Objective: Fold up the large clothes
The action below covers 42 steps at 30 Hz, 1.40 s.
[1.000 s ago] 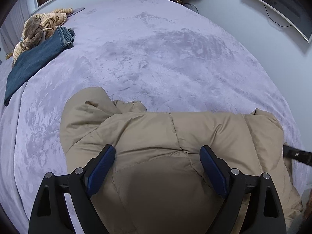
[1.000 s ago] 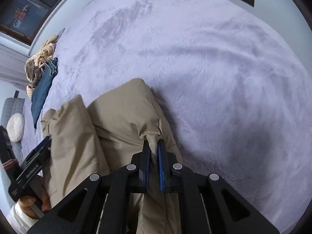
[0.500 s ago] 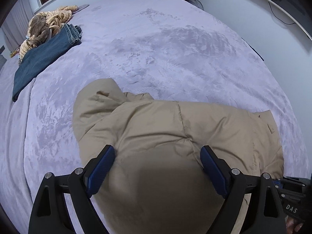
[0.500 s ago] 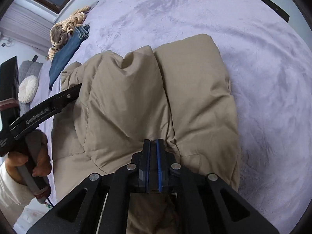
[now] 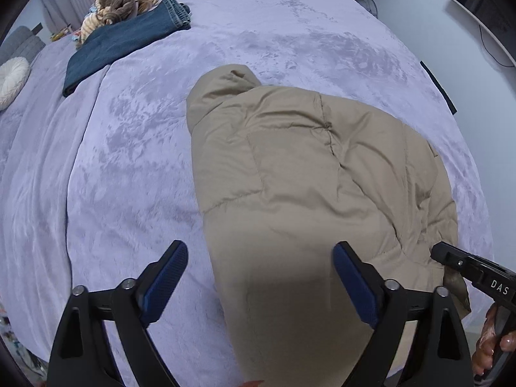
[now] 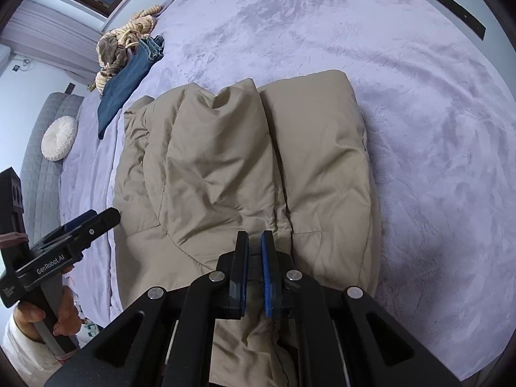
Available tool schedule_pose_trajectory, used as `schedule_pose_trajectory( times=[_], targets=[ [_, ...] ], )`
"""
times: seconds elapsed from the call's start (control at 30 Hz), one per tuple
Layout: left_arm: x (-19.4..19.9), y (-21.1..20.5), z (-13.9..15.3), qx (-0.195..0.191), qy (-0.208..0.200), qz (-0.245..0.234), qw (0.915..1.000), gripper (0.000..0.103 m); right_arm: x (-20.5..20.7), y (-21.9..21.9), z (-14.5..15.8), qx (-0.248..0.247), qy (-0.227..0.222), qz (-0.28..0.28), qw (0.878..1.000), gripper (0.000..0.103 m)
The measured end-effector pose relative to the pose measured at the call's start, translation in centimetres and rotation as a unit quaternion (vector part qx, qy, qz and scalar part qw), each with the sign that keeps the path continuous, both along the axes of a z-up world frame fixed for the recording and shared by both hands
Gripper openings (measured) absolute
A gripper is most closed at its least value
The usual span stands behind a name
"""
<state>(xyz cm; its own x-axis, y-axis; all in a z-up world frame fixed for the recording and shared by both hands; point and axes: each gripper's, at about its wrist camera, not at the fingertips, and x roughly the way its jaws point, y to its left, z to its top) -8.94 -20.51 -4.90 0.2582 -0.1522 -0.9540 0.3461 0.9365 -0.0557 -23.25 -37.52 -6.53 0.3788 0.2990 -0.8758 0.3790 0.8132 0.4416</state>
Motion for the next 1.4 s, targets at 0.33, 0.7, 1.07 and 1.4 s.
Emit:
schedule_pose_trajectory(
  times=[0.33,0.7,1.07,1.4],
  targets=[
    [-2.1,2.7,0.4,-0.025,0.008,0.008,0.9996,0.103,-2.5,0.8,1.4,-0.010,0.012,-0.012,1.000,0.041],
    [-4.1,6.6,-0.2,-0.038,0.016,0.012,0.9991,0.103,-6.3,2.3,2.2,0.001,-0.007,-0.058,0.998,0.072],
    [-4.6,9.2,-0.9,-0.053,0.033,0.016,0.9979,0.103,-8.0,2.9,3.3,-0.003,-0.021,-0.087,0.996,0.081],
    [-0.7,6.6,-2.3,-0.103,0.058,0.057,0.9913,0.103,-4.7,-3.2,2.0,0.014,0.004,-0.079,0.997,0.081]
  ],
)
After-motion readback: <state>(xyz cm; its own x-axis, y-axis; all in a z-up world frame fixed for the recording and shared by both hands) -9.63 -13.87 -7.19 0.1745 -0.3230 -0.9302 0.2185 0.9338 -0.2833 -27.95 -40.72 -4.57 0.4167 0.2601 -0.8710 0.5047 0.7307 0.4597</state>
